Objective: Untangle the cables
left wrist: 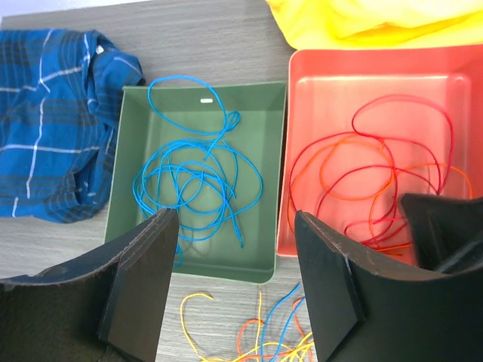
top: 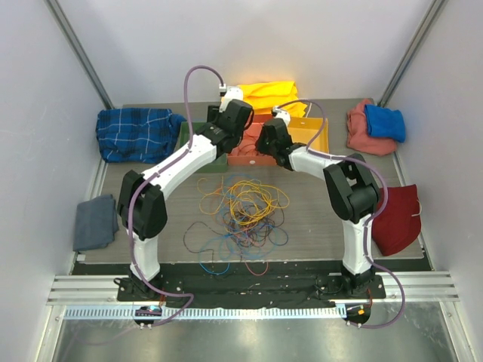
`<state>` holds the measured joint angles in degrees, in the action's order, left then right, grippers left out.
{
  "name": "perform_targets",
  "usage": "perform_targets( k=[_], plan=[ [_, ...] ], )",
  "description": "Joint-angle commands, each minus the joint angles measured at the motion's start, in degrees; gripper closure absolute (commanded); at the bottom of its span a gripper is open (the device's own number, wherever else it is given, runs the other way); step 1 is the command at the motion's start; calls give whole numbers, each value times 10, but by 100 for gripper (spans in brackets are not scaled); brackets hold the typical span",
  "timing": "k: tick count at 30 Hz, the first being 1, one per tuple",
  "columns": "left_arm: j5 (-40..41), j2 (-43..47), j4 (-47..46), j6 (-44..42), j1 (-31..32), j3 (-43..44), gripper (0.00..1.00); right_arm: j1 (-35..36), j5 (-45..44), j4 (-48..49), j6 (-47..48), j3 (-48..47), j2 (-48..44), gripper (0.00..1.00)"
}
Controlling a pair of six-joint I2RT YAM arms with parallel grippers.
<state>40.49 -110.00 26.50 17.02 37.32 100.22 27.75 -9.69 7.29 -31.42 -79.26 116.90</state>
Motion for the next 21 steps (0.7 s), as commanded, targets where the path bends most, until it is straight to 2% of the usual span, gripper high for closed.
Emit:
perform_targets(
  k=[1, 3, 6, 9, 15, 21],
  plan=[
    [12, 33, -18, 21, -3, -12, 33, 7, -12, 22, 14, -13, -36, 61],
    [13, 39, -16, 22, -4, -16, 32, 9, -23, 21, 19, -19, -44, 47],
    [20, 58, -22, 19, -3, -28, 31, 12, -41, 1, 25, -38, -61, 40],
    [21, 76, -25, 19, -4, -34, 29, 30, -75, -17, 37, -39, -91, 38],
    [15, 122, -19, 35, -4, -65, 24, 63, -146, -32, 60, 17, -168, 35],
    [5, 163, -14, 65, -4, -121, 23, 68, -165, -50, 72, 49, -199, 35]
  ],
)
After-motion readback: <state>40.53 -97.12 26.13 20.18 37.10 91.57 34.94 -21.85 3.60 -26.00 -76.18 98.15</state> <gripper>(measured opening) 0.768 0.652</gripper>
